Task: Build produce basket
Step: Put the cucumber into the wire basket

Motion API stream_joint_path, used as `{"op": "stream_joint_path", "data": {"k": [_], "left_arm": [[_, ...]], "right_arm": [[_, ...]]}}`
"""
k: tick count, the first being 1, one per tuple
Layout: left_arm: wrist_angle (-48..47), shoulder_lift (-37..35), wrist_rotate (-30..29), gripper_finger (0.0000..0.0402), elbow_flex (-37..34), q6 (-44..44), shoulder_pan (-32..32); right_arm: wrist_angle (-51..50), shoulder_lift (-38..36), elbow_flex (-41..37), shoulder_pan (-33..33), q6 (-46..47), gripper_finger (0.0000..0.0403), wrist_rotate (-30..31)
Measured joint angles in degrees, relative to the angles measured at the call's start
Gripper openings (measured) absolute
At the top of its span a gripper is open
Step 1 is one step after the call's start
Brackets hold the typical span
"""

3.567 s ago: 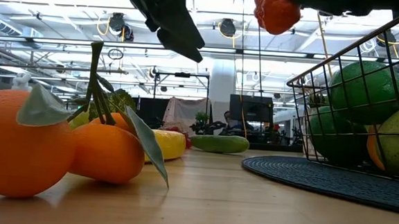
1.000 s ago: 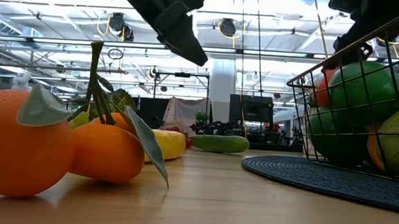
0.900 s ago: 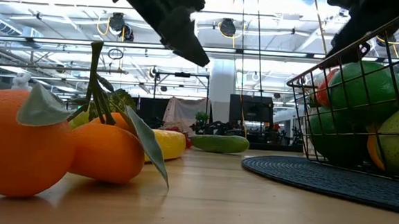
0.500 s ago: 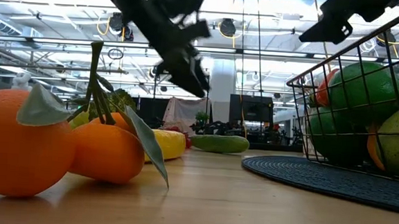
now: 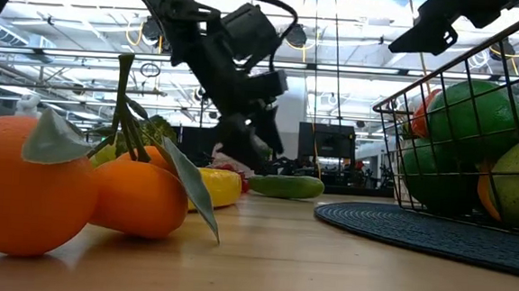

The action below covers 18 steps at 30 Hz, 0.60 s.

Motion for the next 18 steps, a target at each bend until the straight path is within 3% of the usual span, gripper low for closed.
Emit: {"op": "stream_joint_path", "data": {"k": [18], "left_arm": [[-1.88,5.85,-0.94,0.0392,4.06,-0.49,0.79]], "right_arm": [[0.39,0.02,0.0,-0.13,-1.91,0.0368,-0.05]]}}
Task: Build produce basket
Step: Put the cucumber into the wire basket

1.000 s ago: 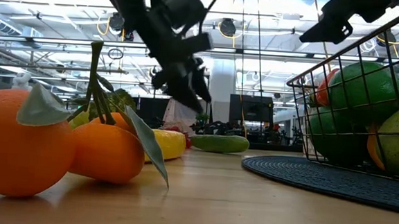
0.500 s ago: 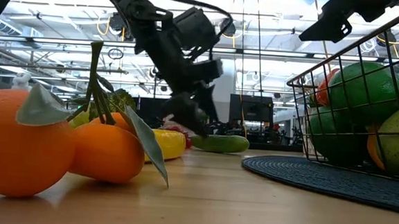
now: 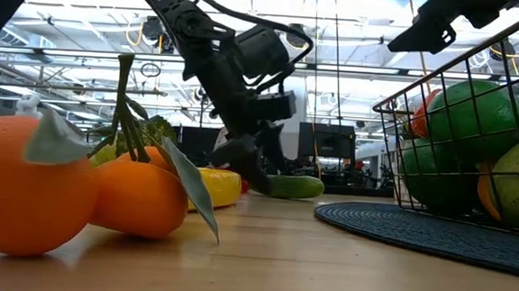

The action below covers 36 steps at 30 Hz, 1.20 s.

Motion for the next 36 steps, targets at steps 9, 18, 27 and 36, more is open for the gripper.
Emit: {"op": "stream_joint_path", "data": {"k": [9,18,27,36], "left_arm": [[-3.51,0.02,-2.1,0.031,-0.06,-0.73,0.09],[-4.56,0.02,-2.78,0.0229,-0.06,-0.92,-0.14],[-4.86,-0.12,-9.67,0.0177,-0.06,0.22,-1.86],[-6.34,-5.62,-14.76,0.0181,-0.12,0.79,-5.69]], "right_arm": [[1.52,-0.02,0.02,-0.02,-2.42,0.0368,0.07],[3.22,-0.02,0.02,-0.02,-5.48,0.0368,0.04],[3.24,-0.01,0.02,-0.02,-5.63,0.0368,0.02],[3.37,0.0,0.02,-0.02,-6.78,0.0368,0.11]]}}
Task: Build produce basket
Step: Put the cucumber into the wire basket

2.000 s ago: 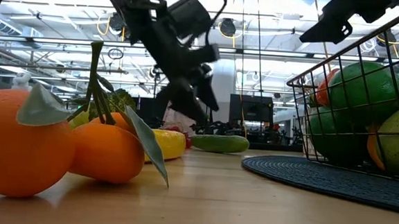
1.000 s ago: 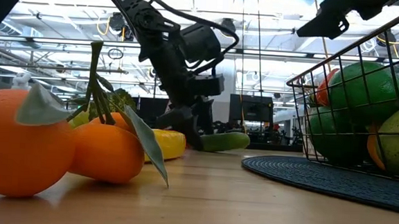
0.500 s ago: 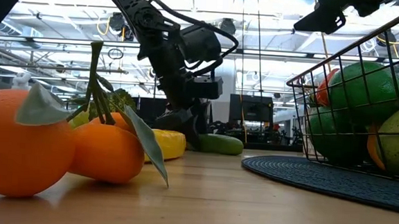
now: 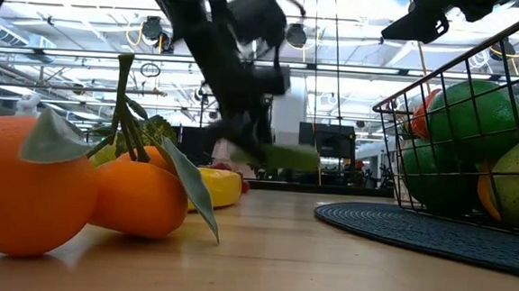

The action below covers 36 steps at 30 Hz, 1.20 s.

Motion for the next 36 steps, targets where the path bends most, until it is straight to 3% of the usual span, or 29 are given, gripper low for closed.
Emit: {"op": "stream_joint_path", "data": {"k": [10,20,27,36], "left_arm": [[0.39,-14.02,-2.18,0.0183,0.07,-7.6,-4.49],[0.62,-27.23,-2.33,0.0186,0.04,-27.63,-5.54],[1.58,-30.15,-1.7,0.0186,0.09,-44.65,-6.02],[1.39,-30.24,-1.11,0.0186,0.04,-48.09,-8.08]], "right_arm": [[0.5,-0.02,0.0,-0.04,-0.76,0.0368,2.93],[4.55,0.0,-0.02,-0.04,-2.11,0.0368,2.91],[6.34,0.01,-0.02,-0.02,-3.64,0.0368,3.02],[6.45,0.02,-0.02,-0.02,-4.17,0.0368,3.1]]}}
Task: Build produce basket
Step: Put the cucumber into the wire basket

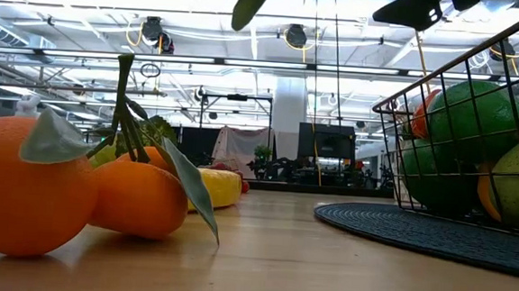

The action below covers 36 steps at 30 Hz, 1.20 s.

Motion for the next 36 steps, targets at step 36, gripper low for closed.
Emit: {"op": "stream_joint_path", "data": {"k": [36], "left_arm": [[3.81,-0.04,-0.11,0.0186,0.0,37.1,-1.38]], "right_arm": [[0.0,0.0,0.0,0.0,-0.62,0.0368,0.02]]}}
